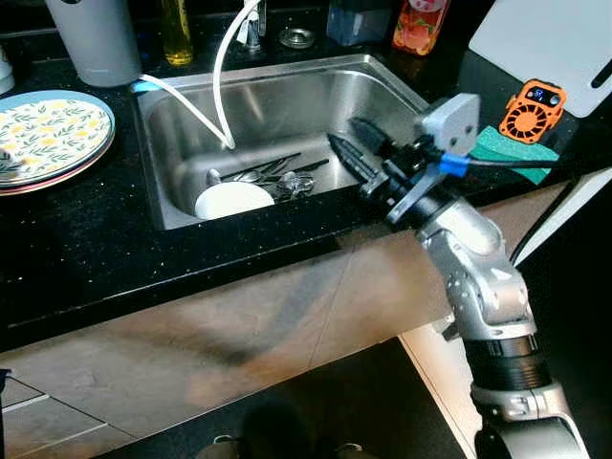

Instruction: Kitchen organization

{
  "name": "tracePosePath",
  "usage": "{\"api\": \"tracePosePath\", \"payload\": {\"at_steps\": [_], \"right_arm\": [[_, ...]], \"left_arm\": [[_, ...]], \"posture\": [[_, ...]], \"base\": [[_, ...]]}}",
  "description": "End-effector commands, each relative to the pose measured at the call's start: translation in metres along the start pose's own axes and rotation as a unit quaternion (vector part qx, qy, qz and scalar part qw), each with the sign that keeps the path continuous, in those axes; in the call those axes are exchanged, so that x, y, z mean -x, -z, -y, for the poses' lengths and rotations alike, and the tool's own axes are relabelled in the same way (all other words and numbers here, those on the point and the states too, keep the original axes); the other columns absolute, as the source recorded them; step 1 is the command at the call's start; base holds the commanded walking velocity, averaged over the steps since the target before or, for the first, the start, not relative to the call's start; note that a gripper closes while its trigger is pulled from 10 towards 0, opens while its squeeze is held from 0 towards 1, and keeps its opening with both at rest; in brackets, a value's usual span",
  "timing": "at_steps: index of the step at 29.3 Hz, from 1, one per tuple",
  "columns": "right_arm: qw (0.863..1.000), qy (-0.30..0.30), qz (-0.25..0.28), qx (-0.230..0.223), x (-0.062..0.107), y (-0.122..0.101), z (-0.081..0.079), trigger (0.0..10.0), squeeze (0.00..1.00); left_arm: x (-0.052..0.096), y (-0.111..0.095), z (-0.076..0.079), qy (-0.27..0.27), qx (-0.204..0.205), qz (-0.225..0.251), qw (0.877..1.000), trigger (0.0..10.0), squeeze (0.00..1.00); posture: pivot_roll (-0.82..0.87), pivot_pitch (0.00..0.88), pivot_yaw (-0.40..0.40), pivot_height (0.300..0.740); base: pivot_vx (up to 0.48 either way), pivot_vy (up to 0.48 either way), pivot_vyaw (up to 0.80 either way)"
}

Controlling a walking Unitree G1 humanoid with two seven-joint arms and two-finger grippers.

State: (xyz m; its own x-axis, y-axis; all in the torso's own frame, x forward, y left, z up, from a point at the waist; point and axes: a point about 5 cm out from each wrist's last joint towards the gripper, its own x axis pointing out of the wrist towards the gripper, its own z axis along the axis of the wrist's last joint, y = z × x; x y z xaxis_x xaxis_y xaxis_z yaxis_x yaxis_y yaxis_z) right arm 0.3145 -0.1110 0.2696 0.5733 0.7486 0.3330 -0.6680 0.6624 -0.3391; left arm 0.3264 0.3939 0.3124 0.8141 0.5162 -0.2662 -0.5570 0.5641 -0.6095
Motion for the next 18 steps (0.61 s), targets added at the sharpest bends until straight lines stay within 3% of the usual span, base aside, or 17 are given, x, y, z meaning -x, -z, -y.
{"api": "tracePosePath", "payload": {"at_steps": [1,18], "right_arm": [[0.999,-0.039,-0.010,-0.002,0.000,0.002,-0.009,10.0,0.00],[0.998,-0.068,0.003,-0.016,-0.001,-0.006,-0.011,10.0,0.00]], "left_arm": [[-0.003,0.005,-0.009,-0.017,0.006,-0.009,1.000,10.0,0.00],[-0.008,0.018,-0.011,-0.012,0.034,-0.019,0.999,10.0,0.00]], "posture": [[0.15,0.153,-0.036,0.740],[0.15,0.129,-0.055,0.740]], "base": [[0.000,0.000,0.00],[0.000,0.000,0.00]]}}
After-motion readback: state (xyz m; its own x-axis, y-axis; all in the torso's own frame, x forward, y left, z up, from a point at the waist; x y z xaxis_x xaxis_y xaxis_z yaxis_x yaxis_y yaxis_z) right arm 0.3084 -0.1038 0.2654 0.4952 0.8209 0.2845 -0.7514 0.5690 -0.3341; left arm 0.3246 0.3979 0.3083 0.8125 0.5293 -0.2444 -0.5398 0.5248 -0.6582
